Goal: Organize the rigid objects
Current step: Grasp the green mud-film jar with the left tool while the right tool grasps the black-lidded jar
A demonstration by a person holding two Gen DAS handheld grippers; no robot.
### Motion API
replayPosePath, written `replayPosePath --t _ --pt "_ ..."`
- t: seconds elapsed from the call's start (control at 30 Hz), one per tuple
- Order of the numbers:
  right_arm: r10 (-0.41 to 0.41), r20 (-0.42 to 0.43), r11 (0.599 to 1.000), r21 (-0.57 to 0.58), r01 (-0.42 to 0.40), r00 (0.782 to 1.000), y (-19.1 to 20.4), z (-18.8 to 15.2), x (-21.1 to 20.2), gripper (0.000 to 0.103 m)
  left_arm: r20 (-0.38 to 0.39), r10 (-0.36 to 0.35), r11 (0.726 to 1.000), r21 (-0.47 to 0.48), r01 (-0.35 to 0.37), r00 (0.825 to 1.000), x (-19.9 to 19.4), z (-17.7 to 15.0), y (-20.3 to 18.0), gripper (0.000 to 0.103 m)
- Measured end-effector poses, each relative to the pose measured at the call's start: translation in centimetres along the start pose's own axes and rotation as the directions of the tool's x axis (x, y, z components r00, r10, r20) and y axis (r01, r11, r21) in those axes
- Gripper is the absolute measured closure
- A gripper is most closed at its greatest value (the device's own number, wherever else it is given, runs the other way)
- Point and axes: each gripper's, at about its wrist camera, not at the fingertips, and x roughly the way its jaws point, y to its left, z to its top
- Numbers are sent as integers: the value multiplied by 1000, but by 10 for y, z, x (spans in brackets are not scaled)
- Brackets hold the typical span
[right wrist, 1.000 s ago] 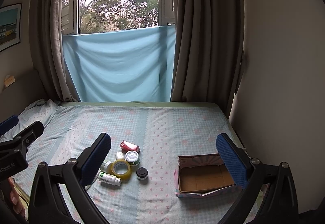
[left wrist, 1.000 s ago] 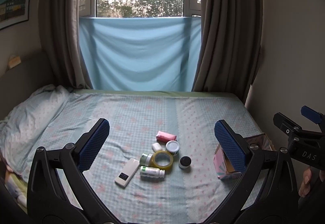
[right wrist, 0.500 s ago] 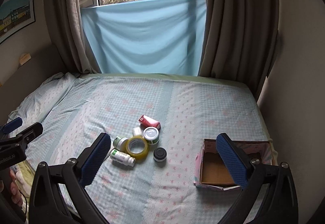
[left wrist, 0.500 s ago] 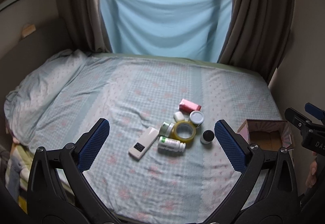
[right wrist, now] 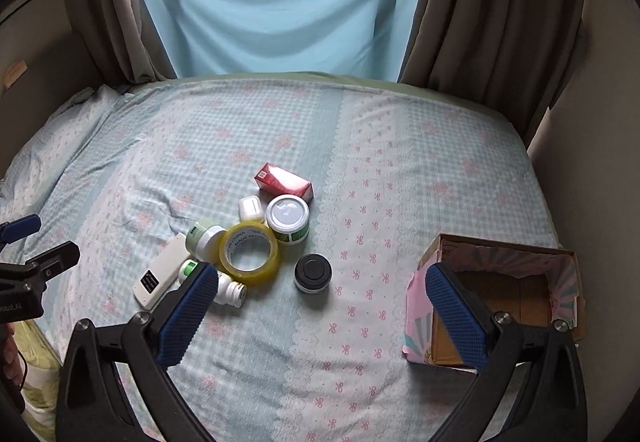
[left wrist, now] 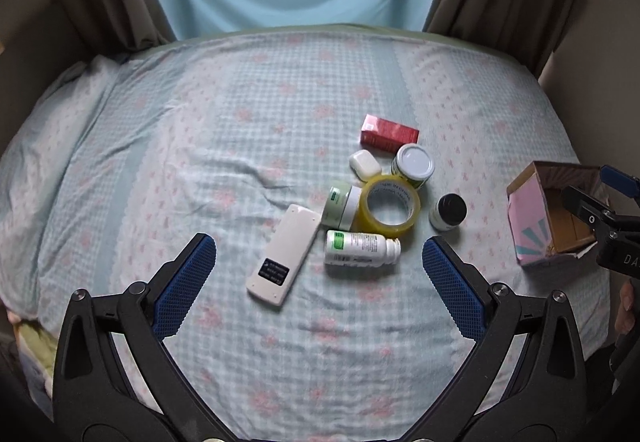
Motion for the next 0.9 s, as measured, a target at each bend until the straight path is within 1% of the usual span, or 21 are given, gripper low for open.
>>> replayPosePath --t 0.1,0.17,0.27,0.4,0.43,0.47,0.6,0.67,0.7,0.73,0.8,0.87,0.9 --pt "-30 -72 1000 5 30 997 4 -1 41 0 -70 -31 997 71 36 997 49 12 -1 1" --pt "-44 -113 999 8 45 993 6 -4 67 0 -119 -45 992 115 59 992 81 18 -4 1" --pt "-56 -186 998 0 57 981 7 -10 107 0 -198 -57 981 171 92 978 128 22 -12 1" --pt "-56 -283 998 -13 55 958 7 -19 157 1 -284 -60 966 225 127 957 179 23 -17 1" --pt "-53 -308 999 -17 51 950 6 -21 168 5 -299 -57 963 235 131 953 189 23 -19 1" --pt "-50 -334 999 -19 46 941 7 -23 179 7 -315 -54 960 244 136 947 198 24 -20 1" --pt "-47 -403 999 -27 39 914 4 -25 215 8 -376 -40 955 257 146 926 232 27 -22 1" --pt "-54 -430 998 -33 44 901 3 -27 230 10 -405 -28 953 264 146 914 246 26 -23 4" --pt "-52 -443 999 -32 43 895 2 -28 237 11 -417 -21 953 268 145 909 253 25 -24 8" --pt "-51 -457 999 -30 43 888 2 -29 243 14 -428 -15 952 270 144 904 258 24 -24 10" --pt "-55 -486 998 -31 46 872 2 -31 254 16 -447 -14 952 268 149 894 268 23 -24 10" --pt "-46 -500 999 -30 36 865 4 -33 262 20 -457 -6 951 273 147 889 274 23 -25 11" --pt "-45 -502 999 -33 32 864 4 -33 264 21 -461 -2 949 278 147 888 277 23 -25 16"
